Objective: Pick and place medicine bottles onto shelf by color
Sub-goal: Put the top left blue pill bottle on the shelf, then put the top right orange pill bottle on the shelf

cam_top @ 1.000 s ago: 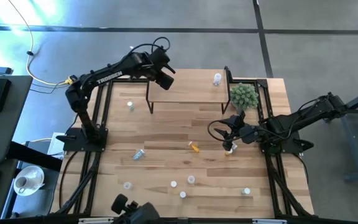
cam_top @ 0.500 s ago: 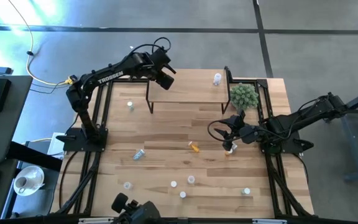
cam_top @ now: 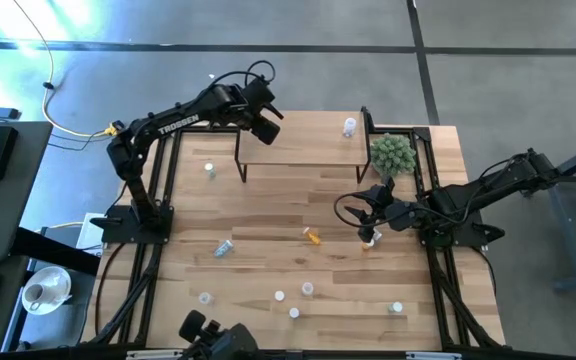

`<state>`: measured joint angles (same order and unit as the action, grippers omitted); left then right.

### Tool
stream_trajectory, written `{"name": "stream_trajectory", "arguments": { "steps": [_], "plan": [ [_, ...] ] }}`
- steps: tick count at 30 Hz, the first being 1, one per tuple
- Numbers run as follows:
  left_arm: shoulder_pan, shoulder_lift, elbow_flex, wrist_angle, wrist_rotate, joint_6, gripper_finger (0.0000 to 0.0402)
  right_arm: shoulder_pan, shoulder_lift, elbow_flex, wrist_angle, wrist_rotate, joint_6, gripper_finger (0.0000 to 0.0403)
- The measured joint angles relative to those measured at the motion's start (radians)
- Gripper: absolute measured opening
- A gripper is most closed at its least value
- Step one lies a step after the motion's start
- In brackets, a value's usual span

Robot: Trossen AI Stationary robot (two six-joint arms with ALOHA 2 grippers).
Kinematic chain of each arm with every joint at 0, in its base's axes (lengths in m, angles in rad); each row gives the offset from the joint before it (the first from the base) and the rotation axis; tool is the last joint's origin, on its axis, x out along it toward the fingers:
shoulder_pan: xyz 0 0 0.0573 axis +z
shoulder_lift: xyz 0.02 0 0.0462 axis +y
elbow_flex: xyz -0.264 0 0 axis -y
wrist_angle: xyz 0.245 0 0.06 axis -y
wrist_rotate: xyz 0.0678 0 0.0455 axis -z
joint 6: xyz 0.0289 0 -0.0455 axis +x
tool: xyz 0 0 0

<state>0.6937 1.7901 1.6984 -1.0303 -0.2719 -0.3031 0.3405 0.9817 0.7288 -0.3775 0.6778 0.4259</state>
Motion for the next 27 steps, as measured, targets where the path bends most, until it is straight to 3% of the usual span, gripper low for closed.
{"name": "stream_trajectory", "arguments": {
  "steps": [9, 16, 27],
  "plan": [
    [0.000, -0.003, 0.007, 0.003, 0.001, 0.005, 0.0177, 0.000, 0.000, 0.000, 0.000, 0.000, 0.000, 0.0190],
    [0.000, -0.005, 0.104, -0.034, 0.052, 0.031, 0.0179, 0.000, 0.000, 0.000, 0.000, 0.000, 0.000, 0.0190],
    [-0.003, -0.009, 0.268, -0.249, 0.081, 0.037, 0.0179, 0.000, 0.000, 0.000, 0.000, 0.000, 0.000, 0.0190]
  ]
}}
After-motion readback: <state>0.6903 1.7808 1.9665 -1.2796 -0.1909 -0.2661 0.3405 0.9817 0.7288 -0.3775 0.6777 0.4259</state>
